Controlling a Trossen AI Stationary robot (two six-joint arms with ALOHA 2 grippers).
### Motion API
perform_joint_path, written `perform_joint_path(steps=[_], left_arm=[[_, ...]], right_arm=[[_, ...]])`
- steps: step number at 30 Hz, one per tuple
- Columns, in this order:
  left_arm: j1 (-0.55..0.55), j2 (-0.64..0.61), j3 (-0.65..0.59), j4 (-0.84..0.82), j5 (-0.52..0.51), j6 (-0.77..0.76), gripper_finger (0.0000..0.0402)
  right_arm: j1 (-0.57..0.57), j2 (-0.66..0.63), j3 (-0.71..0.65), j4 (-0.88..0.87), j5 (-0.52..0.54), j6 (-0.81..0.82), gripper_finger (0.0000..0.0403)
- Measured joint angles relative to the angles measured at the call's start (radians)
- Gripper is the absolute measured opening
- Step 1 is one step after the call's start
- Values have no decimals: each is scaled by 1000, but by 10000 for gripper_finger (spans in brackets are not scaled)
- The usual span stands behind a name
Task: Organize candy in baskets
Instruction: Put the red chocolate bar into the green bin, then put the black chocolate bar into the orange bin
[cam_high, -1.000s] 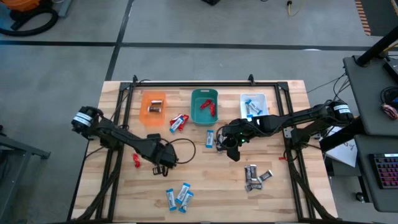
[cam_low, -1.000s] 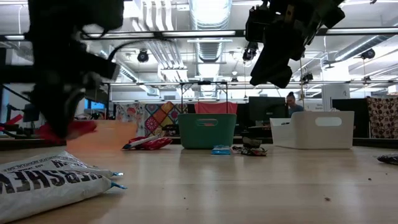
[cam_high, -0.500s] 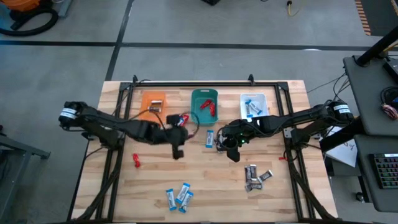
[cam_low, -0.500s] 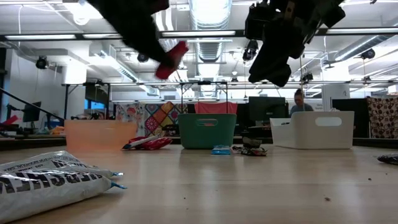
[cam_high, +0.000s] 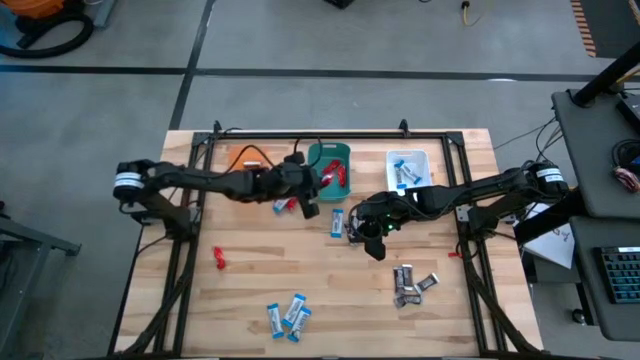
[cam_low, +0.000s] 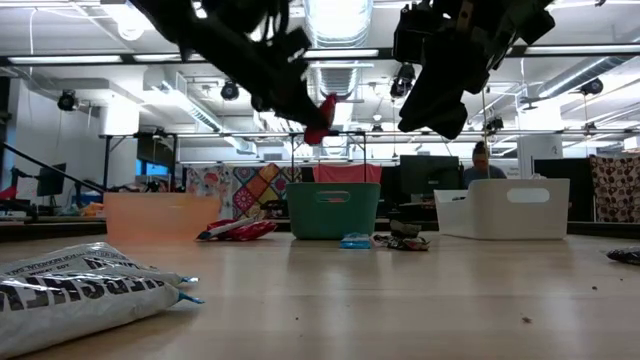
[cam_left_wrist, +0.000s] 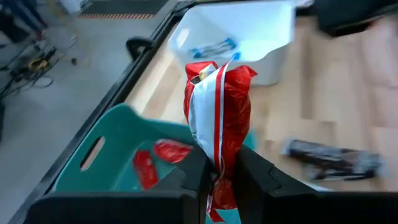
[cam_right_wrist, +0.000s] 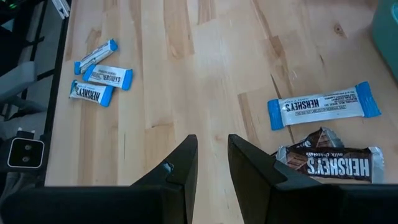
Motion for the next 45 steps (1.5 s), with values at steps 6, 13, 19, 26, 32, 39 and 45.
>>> perform_joint_path(steps=[6, 13, 19, 26, 32, 39, 45], left_arm=[[57, 60, 0, 4, 53, 0, 38], [84, 100, 1, 12, 68, 0, 38], [84, 104, 2, 18, 69, -1, 39], [84, 104, 2, 20, 69, -7, 80], [84, 104, 2, 23, 70, -8, 113], [82, 90, 2, 17, 70, -13, 125], [40, 4, 34, -201, 71, -93, 126]], right_arm=[[0, 0, 0, 0, 0, 0, 82], [0, 0, 0, -1, 0, 0, 82], [0, 0, 0, 0, 0, 1, 82], [0, 0, 0, 0, 0, 8, 82], [0, 0, 0, 0, 0, 8, 82], [0, 0, 0, 0, 0, 8, 82], [0, 0, 0, -1, 0, 8, 82]])
